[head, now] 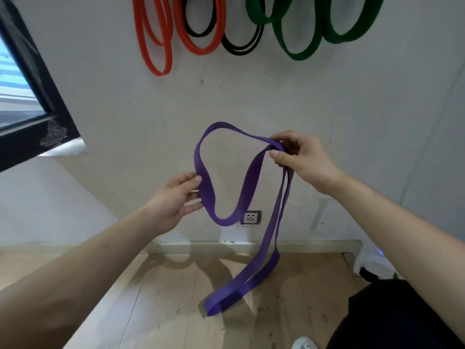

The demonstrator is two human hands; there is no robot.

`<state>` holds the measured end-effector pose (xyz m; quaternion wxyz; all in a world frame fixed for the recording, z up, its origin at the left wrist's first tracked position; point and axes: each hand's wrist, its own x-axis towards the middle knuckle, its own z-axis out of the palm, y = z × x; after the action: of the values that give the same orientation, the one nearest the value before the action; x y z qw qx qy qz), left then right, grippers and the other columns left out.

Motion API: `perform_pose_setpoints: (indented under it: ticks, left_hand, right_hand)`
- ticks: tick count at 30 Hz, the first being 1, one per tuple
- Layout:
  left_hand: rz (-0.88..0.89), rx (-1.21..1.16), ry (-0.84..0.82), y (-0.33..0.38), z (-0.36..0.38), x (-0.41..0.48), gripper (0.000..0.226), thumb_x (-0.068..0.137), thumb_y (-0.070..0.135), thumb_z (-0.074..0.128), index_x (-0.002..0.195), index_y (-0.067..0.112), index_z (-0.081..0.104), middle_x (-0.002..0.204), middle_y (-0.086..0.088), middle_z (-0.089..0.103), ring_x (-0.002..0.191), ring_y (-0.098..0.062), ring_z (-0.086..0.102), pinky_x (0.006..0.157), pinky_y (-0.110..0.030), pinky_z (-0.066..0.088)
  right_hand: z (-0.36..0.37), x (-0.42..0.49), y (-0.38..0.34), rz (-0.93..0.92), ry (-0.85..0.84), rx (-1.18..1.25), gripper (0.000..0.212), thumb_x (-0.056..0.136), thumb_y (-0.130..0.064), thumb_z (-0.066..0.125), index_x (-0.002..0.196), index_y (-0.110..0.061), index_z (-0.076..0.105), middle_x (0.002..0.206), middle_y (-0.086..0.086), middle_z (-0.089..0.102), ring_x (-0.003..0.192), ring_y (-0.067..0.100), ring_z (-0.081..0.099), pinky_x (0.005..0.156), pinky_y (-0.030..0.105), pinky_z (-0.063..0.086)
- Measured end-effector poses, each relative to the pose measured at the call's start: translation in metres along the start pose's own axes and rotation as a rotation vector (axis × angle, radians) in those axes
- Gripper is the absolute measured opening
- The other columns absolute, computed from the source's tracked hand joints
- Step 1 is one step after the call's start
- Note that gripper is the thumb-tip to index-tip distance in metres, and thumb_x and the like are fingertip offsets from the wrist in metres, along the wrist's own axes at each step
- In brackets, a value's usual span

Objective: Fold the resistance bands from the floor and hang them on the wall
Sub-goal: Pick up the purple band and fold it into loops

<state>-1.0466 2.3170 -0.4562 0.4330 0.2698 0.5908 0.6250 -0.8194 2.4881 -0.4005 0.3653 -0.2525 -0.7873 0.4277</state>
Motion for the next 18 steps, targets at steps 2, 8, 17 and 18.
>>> perform_pose_setpoints:
  ticks: [2, 8, 17, 18]
  left_hand:
    - [0.006, -0.1, 0.027, 0.008, -0.007, 0.0, 0.02, 0.104, 0.016, 0.052, 0.121, 0.012, 0.063, 0.102, -0.006, 0.073, 0.096, -0.022, 0.07, 0.091, -0.042, 0.056]
    - [0.033, -0.278, 0.085, 0.025, -0.028, -0.001, 0.014, 0.098, 0.023, 0.06, 0.108, 0.013, 0.062, 0.072, 0.0, 0.051, 0.067, -0.017, 0.053, 0.08, -0.034, 0.049]
    - [0.314, 0.624, 0.116, 0.013, -0.06, 0.0, 0.049, 0.09, -0.019, 0.053, 0.104, 0.024, 0.072, 0.106, 0.002, 0.071, 0.094, -0.011, 0.068, 0.079, -0.03, 0.056]
    - [0.356, 0.776, 0.064, 0.011, -0.065, -0.001, 0.053, 0.089, -0.02, 0.053, 0.105, 0.027, 0.072, 0.106, 0.008, 0.071, 0.097, -0.007, 0.067, 0.079, -0.028, 0.056]
  right_hand:
    - [-0.003, 0.0, 0.007, 0.039, -0.003, -0.047, 0.024, 0.09, -0.009, 0.072, 0.113, -0.016, 0.067, 0.091, 0.006, 0.071, 0.077, 0.017, 0.066, 0.088, 0.05, 0.058]
    - [-0.008, 0.002, 0.02, 0.122, 0.021, -0.162, 0.027, 0.091, -0.018, 0.072, 0.118, -0.013, 0.069, 0.086, 0.001, 0.071, 0.071, 0.014, 0.067, 0.085, 0.048, 0.06]
    - [-0.005, 0.005, 0.02, 0.118, 0.058, -0.176, 0.018, 0.093, -0.018, 0.07, 0.112, -0.017, 0.071, 0.082, 0.001, 0.069, 0.07, 0.016, 0.064, 0.083, 0.047, 0.059]
    - [-0.005, 0.006, 0.02, 0.119, 0.063, -0.172, 0.018, 0.093, -0.018, 0.07, 0.111, -0.017, 0.071, 0.082, 0.001, 0.069, 0.07, 0.016, 0.065, 0.083, 0.048, 0.059]
